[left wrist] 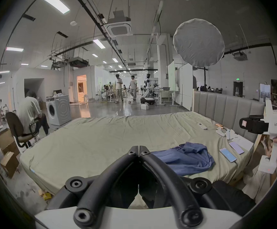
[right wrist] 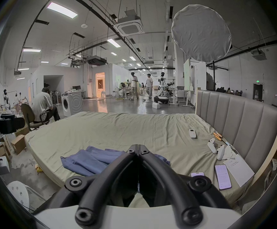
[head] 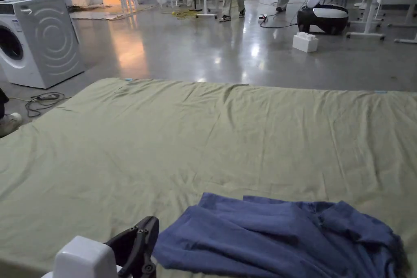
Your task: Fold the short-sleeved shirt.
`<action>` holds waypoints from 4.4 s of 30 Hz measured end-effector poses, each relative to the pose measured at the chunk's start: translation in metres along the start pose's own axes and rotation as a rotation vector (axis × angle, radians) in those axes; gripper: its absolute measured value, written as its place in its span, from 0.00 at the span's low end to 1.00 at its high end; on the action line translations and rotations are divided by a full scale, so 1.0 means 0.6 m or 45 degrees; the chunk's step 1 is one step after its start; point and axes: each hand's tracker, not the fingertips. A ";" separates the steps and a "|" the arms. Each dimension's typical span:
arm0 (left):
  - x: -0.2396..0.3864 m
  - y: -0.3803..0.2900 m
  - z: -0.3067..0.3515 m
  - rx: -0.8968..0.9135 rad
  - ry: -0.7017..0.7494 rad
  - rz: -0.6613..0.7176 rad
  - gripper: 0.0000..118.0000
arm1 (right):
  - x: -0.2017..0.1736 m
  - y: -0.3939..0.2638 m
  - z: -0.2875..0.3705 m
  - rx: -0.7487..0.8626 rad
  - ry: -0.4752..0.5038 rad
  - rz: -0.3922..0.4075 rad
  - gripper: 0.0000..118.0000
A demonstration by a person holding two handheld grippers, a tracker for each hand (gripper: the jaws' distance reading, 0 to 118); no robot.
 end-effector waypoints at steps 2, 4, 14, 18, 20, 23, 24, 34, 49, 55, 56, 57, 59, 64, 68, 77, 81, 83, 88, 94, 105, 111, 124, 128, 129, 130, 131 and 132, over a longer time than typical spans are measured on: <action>-0.004 0.006 -0.003 0.006 0.000 0.005 0.00 | 0.001 -0.001 -0.001 -0.010 -0.003 -0.012 0.01; -0.012 0.009 -0.014 0.012 -0.005 0.027 0.00 | 0.002 -0.005 -0.004 -0.016 0.005 -0.050 0.01; -0.035 -0.016 -0.119 -0.141 -0.085 0.130 0.00 | 0.008 -0.024 -0.044 -0.080 0.013 -0.053 0.01; -0.046 -0.034 -0.192 -0.188 -0.178 0.194 0.00 | 0.018 -0.041 -0.070 -0.141 0.009 -0.101 0.01; -0.047 -0.041 -0.238 -0.235 -0.210 0.190 0.00 | 0.027 -0.054 -0.084 -0.174 -0.002 -0.110 0.01; -0.053 -0.055 -0.329 -0.328 -0.246 0.213 0.19 | 0.041 -0.070 -0.107 -0.227 -0.019 -0.124 0.01; -0.059 -0.060 -0.369 -0.369 -0.263 0.250 0.37 | 0.046 -0.077 -0.115 -0.243 -0.025 -0.129 0.01; -0.054 -0.164 -0.715 -0.891 -0.254 0.156 0.60 | 0.086 -0.135 -0.160 -0.450 -0.105 -0.217 0.01; -0.019 -0.196 -0.778 -1.080 -0.109 0.084 0.07 | 0.124 -0.168 -0.155 -0.532 -0.172 -0.306 0.01; -0.003 -0.219 -0.783 -1.089 -0.078 0.066 0.07 | 0.136 -0.141 -0.212 -0.513 -0.114 -0.254 0.01; -0.003 -0.223 -0.788 -1.099 -0.084 0.049 0.07 | 0.141 -0.132 -0.228 -0.504 -0.105 -0.237 0.01; -0.002 -0.225 -0.792 -1.106 -0.088 0.040 0.07 | 0.148 -0.121 -0.253 -0.499 -0.088 -0.215 0.02; 0.001 -0.218 -0.797 -1.131 -0.083 0.031 0.07 | 0.165 -0.104 -0.305 -0.514 -0.042 -0.165 0.21; 0.007 -0.204 -0.806 -1.189 -0.088 0.005 0.07 | 0.206 -0.113 -0.469 -0.642 -0.016 -0.143 0.71; 0.013 -0.197 -0.805 -1.216 -0.093 -0.003 0.07 | 0.231 -0.157 -0.569 -0.809 -0.088 -0.122 0.70; 0.013 -0.189 -0.807 -1.250 -0.110 0.003 0.07 | 0.229 -0.232 -0.639 -0.999 0.000 -0.094 0.48; 0.019 -0.191 -0.802 -1.235 -0.102 -0.030 0.07 | 0.215 -0.227 -0.633 -0.954 0.001 -0.025 0.13; 0.025 -0.193 -0.794 -1.211 -0.092 -0.054 0.07 | 0.210 -0.224 -0.628 -0.949 0.022 -0.107 0.12; 0.005 -0.186 -0.772 -1.125 -0.107 -0.078 0.06 | 0.214 -0.204 -0.598 -0.919 0.019 -0.138 0.11; -0.081 -0.047 -0.606 -0.634 -0.250 0.201 0.04 | 0.242 -0.095 -0.495 -0.604 -0.004 -0.288 0.10; -0.155 0.212 -0.345 -0.162 -0.197 0.194 0.04 | 0.216 0.189 -0.326 -0.167 -0.025 -0.200 0.09; -0.161 0.329 -0.259 0.024 -0.156 0.191 0.04 | 0.169 0.350 -0.254 0.065 -0.044 -0.118 0.09; -0.183 0.513 -0.190 0.276 -0.058 0.125 0.04 | 0.140 0.585 -0.183 0.330 -0.138 0.058 0.09; -0.175 0.525 -0.199 0.301 -0.043 0.078 0.04 | 0.136 0.593 -0.182 0.338 -0.165 0.093 0.09; -0.175 0.527 -0.202 0.307 -0.047 0.094 0.04 | 0.135 0.592 -0.182 0.338 -0.185 0.101 0.09; -0.176 0.530 -0.206 0.311 -0.059 0.116 0.04 | 0.135 0.591 -0.183 0.350 -0.204 0.103 0.09; -0.175 0.530 -0.209 0.321 -0.072 0.141 0.04 | 0.138 0.589 -0.186 0.344 -0.204 0.102 0.09; -0.174 0.532 -0.212 0.315 -0.074 0.140 0.04 | 0.142 0.587 -0.190 0.340 -0.202 0.094 0.09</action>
